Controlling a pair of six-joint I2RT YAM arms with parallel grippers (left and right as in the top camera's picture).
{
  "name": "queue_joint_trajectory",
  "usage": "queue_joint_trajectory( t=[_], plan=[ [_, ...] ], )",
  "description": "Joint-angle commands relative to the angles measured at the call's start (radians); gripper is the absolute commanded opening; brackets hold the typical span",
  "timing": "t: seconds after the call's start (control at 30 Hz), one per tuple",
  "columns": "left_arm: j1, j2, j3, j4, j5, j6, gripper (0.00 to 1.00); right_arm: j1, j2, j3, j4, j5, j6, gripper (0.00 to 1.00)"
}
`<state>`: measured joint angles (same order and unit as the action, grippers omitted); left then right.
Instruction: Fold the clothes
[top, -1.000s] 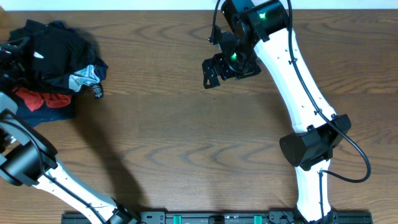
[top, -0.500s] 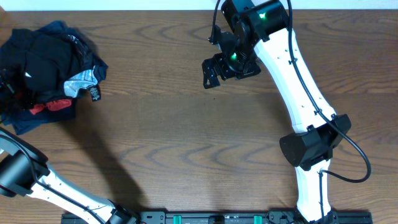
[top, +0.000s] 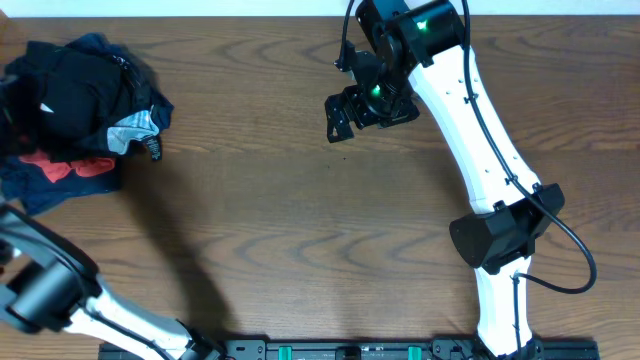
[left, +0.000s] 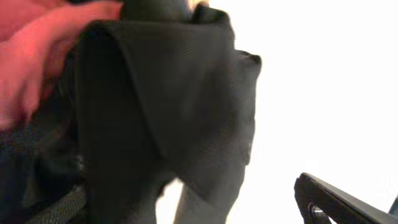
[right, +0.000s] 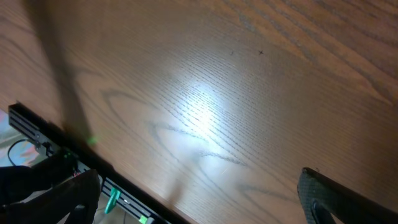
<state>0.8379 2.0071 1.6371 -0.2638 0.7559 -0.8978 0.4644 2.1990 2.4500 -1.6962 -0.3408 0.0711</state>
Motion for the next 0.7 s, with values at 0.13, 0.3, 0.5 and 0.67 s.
queue_joint_trajectory(
  t=[0.13,0.3,0.5,0.67],
  plan=[
    [-0.042,-0.196,-0.002,-0.024,-0.203,0.161,0.98,0.008,-0.019,-0.005,-0.002,-0.007,0.010,0.99],
    [-0.117,-0.181,-0.002,0.011,-0.182,0.182,0.98,0.008,-0.019,-0.005,-0.002,-0.011,0.010,0.99],
    [-0.227,-0.110,-0.002,0.158,-0.113,0.273,0.98,0.008,-0.019,-0.005,-0.002,-0.042,0.009,0.99],
    [-0.256,-0.013,-0.002,0.235,-0.113,0.268,0.98,0.011,-0.019,-0.005,-0.002,-0.064,-0.002,0.99]
  ],
)
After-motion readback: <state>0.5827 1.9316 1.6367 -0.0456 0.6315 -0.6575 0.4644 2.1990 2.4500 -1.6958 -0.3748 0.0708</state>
